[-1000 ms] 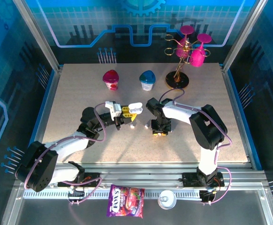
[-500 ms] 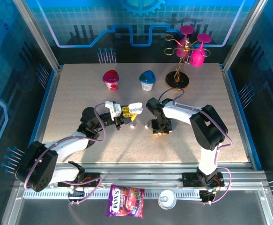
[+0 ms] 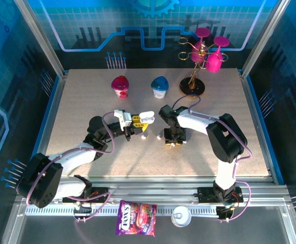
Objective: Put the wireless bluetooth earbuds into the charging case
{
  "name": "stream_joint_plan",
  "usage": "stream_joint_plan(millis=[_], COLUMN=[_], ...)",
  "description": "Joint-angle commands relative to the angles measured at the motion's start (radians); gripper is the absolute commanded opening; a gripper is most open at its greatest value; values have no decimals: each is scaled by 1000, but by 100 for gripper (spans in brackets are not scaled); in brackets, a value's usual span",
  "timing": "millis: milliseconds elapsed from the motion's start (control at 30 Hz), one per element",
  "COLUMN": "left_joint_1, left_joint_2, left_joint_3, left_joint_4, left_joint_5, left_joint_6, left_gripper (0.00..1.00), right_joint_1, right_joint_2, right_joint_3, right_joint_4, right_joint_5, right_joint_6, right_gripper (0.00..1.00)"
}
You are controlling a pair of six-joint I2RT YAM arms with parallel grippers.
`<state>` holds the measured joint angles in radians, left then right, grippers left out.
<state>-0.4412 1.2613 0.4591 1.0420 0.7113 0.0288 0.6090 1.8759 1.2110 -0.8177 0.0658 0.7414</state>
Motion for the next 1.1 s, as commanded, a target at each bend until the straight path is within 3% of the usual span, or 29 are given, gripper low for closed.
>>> stream_joint_plan(millis=[0,500,867,1067], left_joint_1=[4,4,4,4], left_joint_2=[-8,-10,-9,-8], left_joint_3=[24,21,15,17], left_joint_4=[7,7,10,11], left_joint_5=[11,12,9,8], left_joint_6=[14,11,10,8], left_gripper=[0,0,0,0], right_joint_1=[-14,-14,-14,-12], right_joint_2=[-11,-12,-76,-90], right_joint_3=[-6,-22,-43,-63], right_joint_4=[-5,-15,17,50], right_joint_5=[-17,-22,-18,-49], right_joint_6=[19,20,-11,-36], right_gripper=[35,23,27,23])
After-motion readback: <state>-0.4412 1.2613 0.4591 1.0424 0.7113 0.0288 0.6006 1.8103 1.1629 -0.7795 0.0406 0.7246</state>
